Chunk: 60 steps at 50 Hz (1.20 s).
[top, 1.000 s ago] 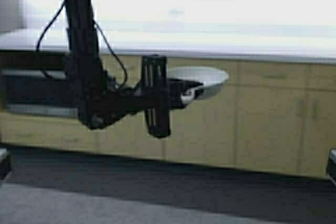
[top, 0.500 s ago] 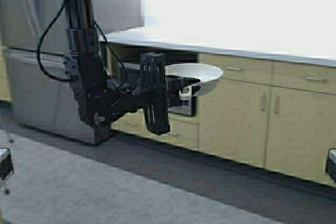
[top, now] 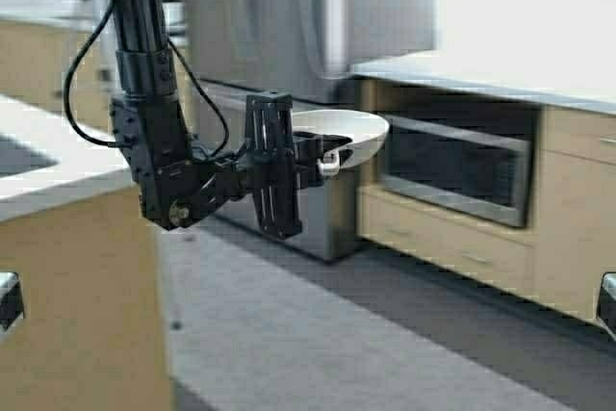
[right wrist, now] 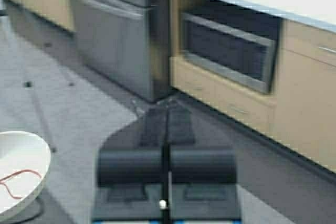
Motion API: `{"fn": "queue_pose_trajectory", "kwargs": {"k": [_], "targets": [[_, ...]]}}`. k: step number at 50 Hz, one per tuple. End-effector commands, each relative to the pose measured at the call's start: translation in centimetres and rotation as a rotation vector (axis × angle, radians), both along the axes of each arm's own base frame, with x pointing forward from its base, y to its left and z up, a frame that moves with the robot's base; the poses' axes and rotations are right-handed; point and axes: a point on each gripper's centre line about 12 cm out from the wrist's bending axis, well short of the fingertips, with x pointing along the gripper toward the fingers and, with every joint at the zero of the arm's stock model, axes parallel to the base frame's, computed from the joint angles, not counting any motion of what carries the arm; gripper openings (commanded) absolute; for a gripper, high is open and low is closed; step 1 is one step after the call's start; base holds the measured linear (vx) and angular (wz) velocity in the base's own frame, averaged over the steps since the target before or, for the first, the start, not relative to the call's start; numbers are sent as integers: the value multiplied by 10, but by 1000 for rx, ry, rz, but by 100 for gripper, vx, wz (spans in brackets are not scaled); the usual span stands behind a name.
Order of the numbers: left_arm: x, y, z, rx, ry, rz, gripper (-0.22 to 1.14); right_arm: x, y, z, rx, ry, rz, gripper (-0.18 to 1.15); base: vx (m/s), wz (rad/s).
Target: Wash the pan
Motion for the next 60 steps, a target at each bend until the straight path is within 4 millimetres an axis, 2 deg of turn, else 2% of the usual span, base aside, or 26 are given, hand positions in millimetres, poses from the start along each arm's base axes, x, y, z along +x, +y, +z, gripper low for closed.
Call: {"fn": "queue_pose_trajectory", "kwargs": {"k": [1, 11, 26, 37, 54, 60], "targets": [[3, -4, 21, -35, -63, -3, 2, 2, 0, 4, 2, -12, 2, 5, 9, 56], [5, -6, 18, -36, -64, -1, 2, 1, 0, 8, 2, -23, 2, 5, 10, 63], [6, -6, 12, -33, -54, 4, 2, 2, 0, 2, 2, -3, 2, 5, 11, 57], [6, 0, 1, -15, -27, 36, 2, 5, 0, -1, 7, 16, 1, 5, 11, 39], [17, 3, 6, -36, -53, 51, 2, 2, 0, 1, 8, 0, 1, 5, 15, 38], [18, 3, 0, -28, -46, 42, 2, 1, 0, 1, 9, -1, 0, 5, 17, 32]]}}
